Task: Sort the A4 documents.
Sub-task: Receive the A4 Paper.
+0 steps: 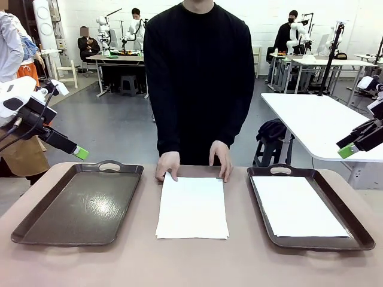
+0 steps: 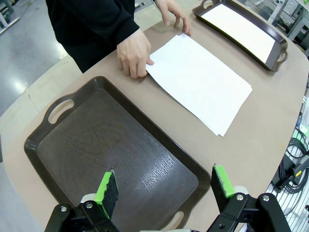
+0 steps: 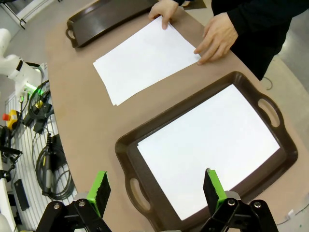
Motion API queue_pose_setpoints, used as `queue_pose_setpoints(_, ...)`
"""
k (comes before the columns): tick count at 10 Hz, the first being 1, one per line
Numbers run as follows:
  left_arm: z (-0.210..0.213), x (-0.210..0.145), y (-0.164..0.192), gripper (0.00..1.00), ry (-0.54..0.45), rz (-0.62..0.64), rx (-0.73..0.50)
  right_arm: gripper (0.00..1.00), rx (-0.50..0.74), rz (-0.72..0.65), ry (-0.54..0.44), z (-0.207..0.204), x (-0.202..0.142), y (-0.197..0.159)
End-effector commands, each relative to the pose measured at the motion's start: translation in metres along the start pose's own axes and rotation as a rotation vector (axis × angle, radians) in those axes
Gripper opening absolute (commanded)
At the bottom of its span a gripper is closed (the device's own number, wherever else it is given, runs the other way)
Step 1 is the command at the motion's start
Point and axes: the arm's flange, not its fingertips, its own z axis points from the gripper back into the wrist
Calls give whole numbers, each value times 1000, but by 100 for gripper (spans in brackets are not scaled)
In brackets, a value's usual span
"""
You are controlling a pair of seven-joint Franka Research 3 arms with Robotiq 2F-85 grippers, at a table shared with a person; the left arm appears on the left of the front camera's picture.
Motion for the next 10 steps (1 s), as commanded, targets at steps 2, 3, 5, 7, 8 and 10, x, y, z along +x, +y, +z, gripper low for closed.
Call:
queue_pose_setpoints(2,-1,-3,3,100,-14,-12,-14,100,-9,4,2,-1,2,0)
queue_pose_setpoints(3,-1,-3,3,100,-14,-12,-14,100,-9,4,2,-1,2,0)
queue_pose_setpoints(5,-1,-3,3,100,-14,-12,-14,100,-9,4,2,-1,2,0)
queue_pose_setpoints(7,-1,-3,3,100,-14,-12,-14,100,-9,4,2,-1,2,0)
queue_pose_setpoints(8,-1,-3,3,100,-14,-12,-14,100,-9,4,2,-1,2,0)
queue_pose_setpoints(10,-1,-3,3,100,-14,-12,-14,100,-9,4,2,-1,2,0)
